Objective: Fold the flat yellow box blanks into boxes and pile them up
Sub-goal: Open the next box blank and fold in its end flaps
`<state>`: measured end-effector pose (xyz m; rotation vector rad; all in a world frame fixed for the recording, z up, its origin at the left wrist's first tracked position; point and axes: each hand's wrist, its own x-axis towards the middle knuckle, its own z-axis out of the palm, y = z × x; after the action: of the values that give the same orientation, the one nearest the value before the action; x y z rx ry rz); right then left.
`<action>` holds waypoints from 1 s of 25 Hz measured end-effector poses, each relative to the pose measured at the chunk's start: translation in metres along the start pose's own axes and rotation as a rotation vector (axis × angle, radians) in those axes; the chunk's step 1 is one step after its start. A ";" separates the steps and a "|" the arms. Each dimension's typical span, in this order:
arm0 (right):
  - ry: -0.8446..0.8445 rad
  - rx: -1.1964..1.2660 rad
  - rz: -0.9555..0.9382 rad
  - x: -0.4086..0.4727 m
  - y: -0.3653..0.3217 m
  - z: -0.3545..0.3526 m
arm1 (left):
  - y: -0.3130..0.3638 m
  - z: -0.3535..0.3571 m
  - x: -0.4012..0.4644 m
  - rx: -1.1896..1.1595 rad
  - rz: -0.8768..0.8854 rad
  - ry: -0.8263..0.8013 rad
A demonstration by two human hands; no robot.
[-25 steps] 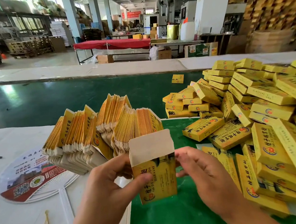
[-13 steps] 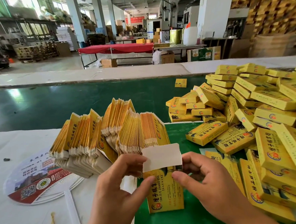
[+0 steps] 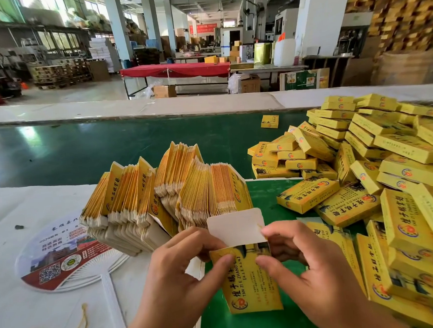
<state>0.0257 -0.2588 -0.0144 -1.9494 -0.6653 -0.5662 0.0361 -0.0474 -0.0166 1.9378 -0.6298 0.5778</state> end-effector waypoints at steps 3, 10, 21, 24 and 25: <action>-0.034 -0.016 -0.028 0.003 0.004 -0.006 | 0.003 0.000 -0.001 0.021 0.019 -0.010; -0.157 -0.095 -0.172 0.009 0.003 -0.013 | 0.005 -0.001 0.000 0.060 0.102 -0.038; -0.058 0.125 0.104 0.002 0.003 -0.007 | 0.000 0.002 -0.004 -0.218 -0.153 -0.008; -0.102 0.113 0.059 0.004 0.003 -0.010 | 0.000 -0.001 -0.002 -0.237 -0.157 -0.053; -0.113 0.099 0.040 0.005 0.003 -0.010 | 0.001 -0.001 -0.001 -0.248 -0.161 -0.059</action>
<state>0.0302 -0.2679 -0.0091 -1.9073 -0.7096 -0.3935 0.0344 -0.0461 -0.0163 1.7563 -0.5485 0.3258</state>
